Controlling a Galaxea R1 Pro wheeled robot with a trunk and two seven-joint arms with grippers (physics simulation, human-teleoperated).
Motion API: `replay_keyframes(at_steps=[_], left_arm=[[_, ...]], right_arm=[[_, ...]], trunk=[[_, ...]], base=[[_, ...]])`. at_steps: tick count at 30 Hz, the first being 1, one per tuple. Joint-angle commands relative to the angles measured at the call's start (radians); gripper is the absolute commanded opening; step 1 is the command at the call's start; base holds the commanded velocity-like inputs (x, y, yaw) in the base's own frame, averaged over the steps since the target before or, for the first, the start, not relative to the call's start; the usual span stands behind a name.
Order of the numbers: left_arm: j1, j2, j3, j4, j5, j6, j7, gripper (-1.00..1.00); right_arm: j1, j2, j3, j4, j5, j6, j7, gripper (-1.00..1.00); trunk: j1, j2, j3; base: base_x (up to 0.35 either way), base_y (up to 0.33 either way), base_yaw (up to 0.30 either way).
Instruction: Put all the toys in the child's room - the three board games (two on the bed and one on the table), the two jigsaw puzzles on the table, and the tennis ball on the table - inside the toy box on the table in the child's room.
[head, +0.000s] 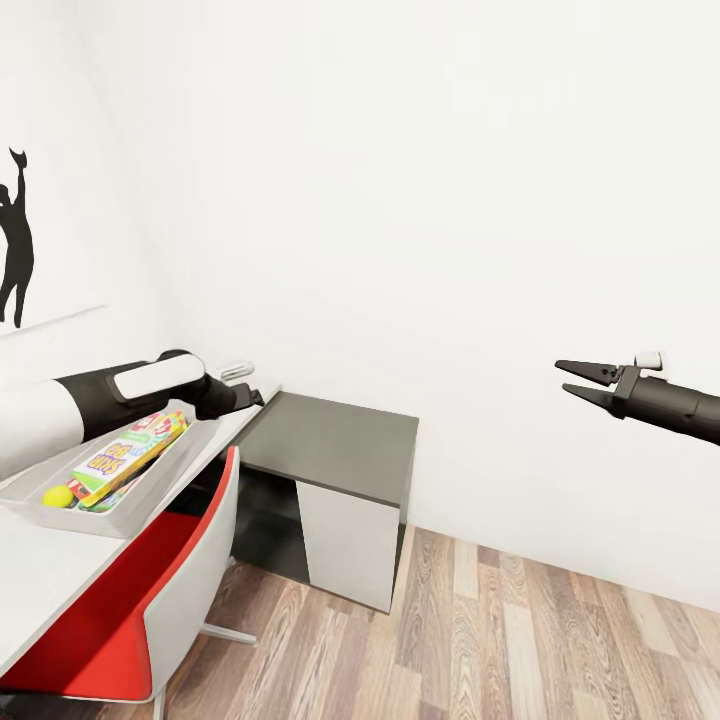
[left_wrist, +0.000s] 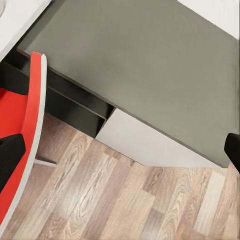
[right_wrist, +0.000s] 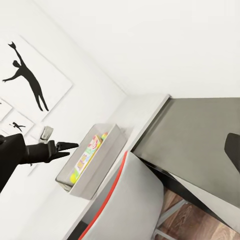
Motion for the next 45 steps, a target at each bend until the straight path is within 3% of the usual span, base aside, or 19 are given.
replay_keyframes(at_steps=[1,10,17,27,45], left_arm=[[-0.002,0.001,-0.004,-0.007,0.006,-0.009,0.002,1.00],[-0.001,0.001,-0.004,-0.036,0.005,-0.032,-0.004,1.00],[-0.002,0.001,0.005,-0.085,0.004,-0.036,-0.004,1.00],[-0.001,-0.001,0.045,-0.172,0.004,-0.038,-0.003,1.00],[-0.001,-0.001,0.060,-0.227,0.003,-0.038,-0.003,1.00]], right_arm=[[-0.001,0.000,-0.001,0.001,0.009,0.004,0.010,1.00],[-0.001,0.003,0.000,0.001,0.010,0.004,0.009,1.00],[-0.001,0.022,0.001,0.003,0.011,0.004,0.008,1.00],[0.001,0.045,0.001,0.003,0.012,0.004,0.002,1.00],[0.003,0.050,0.002,0.003,0.013,0.004,-0.003,1.00]], trunk=[[0.001,-0.002,-0.002],[0.001,-0.002,-0.002],[0.001,-0.002,-0.002],[0.001,-0.002,-0.002],[0.001,-0.002,-0.002]], base=[[0.000,0.000,0.000],[0.000,0.000,0.000],[0.000,0.000,0.000],[-0.006,0.000,0.000],[-0.197,0.000,-0.043]])
